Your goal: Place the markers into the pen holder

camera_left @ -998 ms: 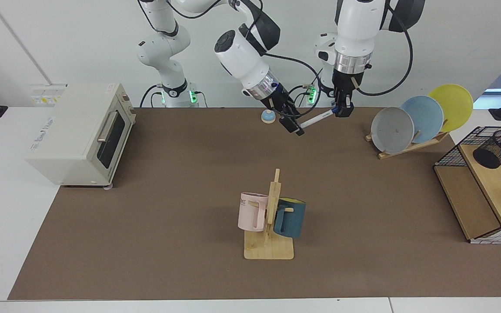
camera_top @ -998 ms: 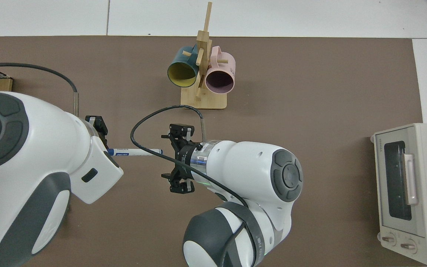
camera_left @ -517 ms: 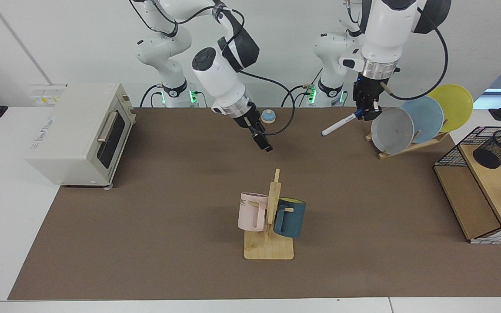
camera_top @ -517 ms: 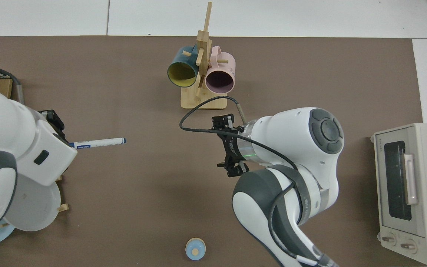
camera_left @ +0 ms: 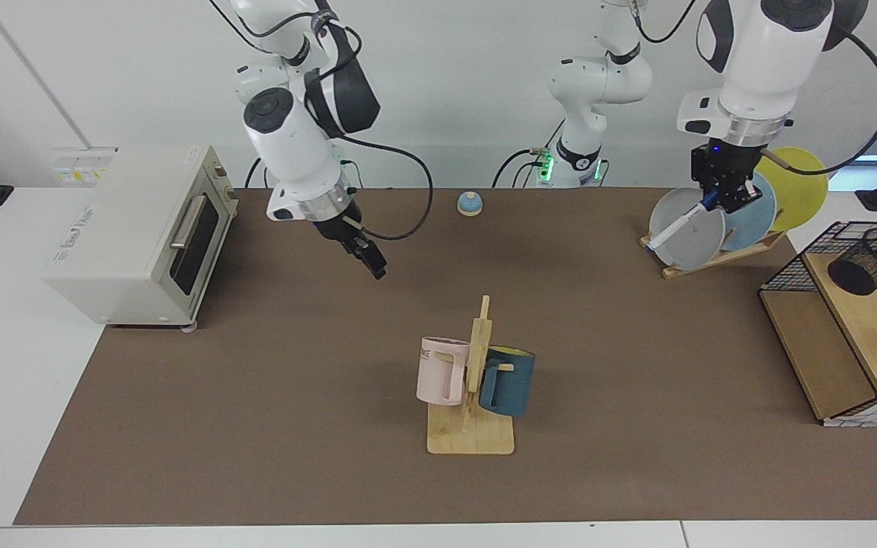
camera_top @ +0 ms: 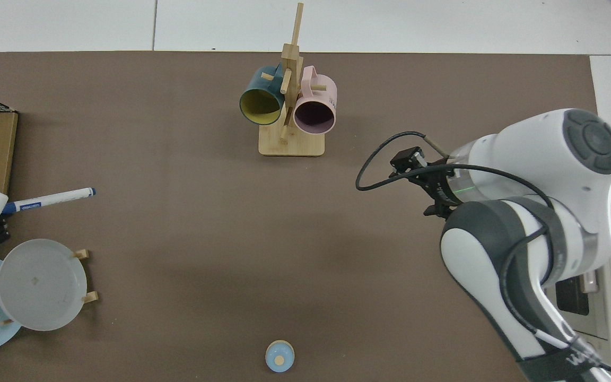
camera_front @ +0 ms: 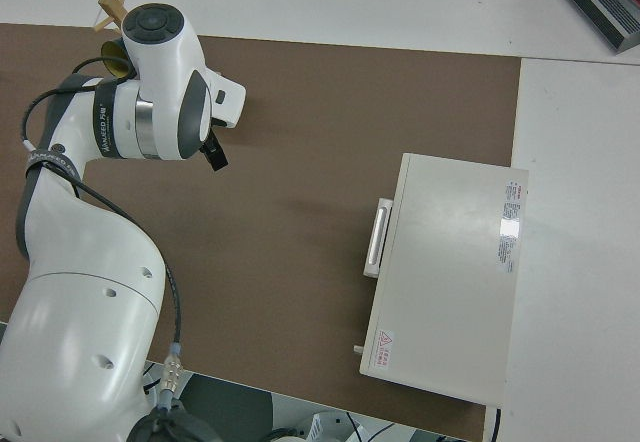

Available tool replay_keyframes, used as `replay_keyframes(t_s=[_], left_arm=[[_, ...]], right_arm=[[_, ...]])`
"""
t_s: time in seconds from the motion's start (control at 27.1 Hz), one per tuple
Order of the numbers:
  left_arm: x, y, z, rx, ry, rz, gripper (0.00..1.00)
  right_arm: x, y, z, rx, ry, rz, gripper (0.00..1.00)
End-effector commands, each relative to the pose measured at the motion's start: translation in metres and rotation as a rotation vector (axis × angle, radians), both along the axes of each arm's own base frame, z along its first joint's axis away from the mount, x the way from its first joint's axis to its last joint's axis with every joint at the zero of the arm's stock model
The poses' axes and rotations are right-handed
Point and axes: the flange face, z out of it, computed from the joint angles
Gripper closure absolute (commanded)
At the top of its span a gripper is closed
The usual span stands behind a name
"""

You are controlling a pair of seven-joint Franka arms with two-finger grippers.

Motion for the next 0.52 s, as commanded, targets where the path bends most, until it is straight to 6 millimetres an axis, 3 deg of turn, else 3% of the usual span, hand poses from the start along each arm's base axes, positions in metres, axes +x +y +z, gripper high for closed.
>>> replay_keyframes(t_s=[0.0, 0.3, 0.48], left_arm=[[-0.005, 0.044, 0.003, 0.067, -0.006, 0.077, 1.00], [0.003, 0.121, 0.026, 0.175, -0.040, 0.179, 1.00], [0.015, 0.145, 0.041, 0.266, -0.036, 0.135, 1.00]], right_arm=[[-0.003, -0.062, 0.018, -0.049, -0.038, 0.176, 0.00], [-0.014, -0.107, 0.056, -0.241, -0.121, 0.458, 0.00], [-0.020, -0.130, 0.082, -0.246, -0.130, 0.556, 0.00]])
